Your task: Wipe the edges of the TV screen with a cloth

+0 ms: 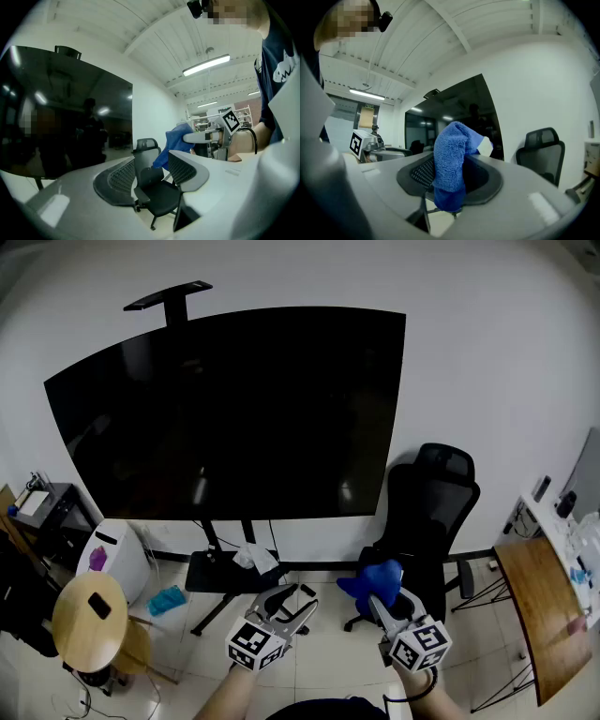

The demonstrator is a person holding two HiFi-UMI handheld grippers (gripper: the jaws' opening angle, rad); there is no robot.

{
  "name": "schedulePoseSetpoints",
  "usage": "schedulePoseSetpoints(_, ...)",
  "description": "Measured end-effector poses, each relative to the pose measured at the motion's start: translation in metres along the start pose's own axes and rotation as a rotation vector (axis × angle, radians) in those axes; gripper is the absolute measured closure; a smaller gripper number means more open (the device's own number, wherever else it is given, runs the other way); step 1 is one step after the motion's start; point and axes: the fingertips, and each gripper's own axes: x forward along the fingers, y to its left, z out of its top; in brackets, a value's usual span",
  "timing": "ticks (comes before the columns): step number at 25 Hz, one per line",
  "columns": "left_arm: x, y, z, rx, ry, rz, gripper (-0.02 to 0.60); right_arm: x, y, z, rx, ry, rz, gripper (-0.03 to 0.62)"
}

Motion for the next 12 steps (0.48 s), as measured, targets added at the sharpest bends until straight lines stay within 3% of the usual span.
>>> schedulePoseSetpoints(6, 0.013, 0.016, 0.036, 0.052, -0.035, 0.004, 0.373, 0.018, -0.022, 0.058, -0.033, -0.087, 0.008, 0.437)
schedulePoseSetpoints(12, 0.039, 0.038, 0.099, 0.156, -0.073, 0.023, 0.373, 0.048, -0.060, 0.154, -0.094, -0.218, 0.023, 0.438)
